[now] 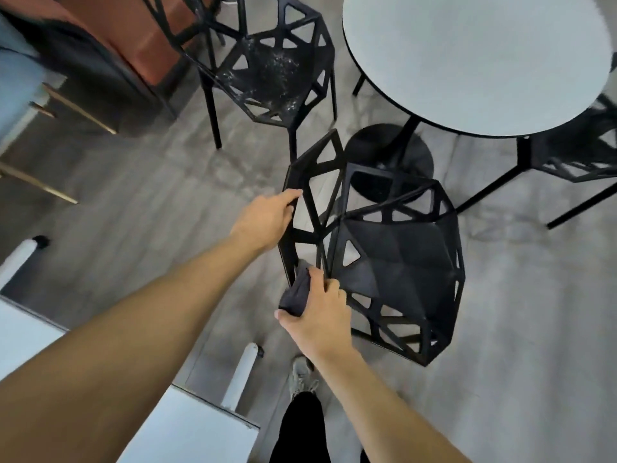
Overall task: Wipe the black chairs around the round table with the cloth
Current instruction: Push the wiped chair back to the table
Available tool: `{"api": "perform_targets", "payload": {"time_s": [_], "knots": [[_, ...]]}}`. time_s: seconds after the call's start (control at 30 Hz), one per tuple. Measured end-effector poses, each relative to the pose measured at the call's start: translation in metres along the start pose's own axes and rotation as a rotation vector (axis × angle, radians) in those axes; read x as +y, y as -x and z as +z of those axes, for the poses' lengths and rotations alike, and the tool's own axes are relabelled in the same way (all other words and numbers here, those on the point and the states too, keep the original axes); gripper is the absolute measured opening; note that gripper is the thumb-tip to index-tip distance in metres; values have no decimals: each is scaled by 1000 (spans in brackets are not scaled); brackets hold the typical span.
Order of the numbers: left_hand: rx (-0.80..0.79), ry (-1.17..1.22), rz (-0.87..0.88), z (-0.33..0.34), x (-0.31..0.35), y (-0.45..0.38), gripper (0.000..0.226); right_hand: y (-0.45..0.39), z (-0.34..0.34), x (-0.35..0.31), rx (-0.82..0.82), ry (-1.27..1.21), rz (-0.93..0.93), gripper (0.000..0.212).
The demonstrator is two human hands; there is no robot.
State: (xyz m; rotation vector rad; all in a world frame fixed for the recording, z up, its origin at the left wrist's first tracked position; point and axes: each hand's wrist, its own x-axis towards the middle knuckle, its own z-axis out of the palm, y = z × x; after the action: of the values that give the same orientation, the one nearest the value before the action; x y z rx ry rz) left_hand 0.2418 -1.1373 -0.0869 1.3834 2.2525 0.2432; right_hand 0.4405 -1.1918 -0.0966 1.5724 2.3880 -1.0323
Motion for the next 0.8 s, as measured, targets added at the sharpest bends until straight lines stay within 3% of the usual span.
{"api": "perform_targets", "payload": {"time_s": [0.1,0.23,0.33,0.6,0.8], "knots": [[43,-90,41,-1,-5,-4,37,-11,18,-19,59,164,89,77],[177,-438,260,-8,-7,-15,37,-22,37,-18,133,364,21,64],[16,-596,355,-12,-4,-34,49,-24,34,-8,133,415,-82,61],[-7,-585,239,12,6,24,49,6,8,42,-6,398,-332,57],[13,-677,103,39,41,97,50,38,-14,114,-64,506,-505,66]]}}
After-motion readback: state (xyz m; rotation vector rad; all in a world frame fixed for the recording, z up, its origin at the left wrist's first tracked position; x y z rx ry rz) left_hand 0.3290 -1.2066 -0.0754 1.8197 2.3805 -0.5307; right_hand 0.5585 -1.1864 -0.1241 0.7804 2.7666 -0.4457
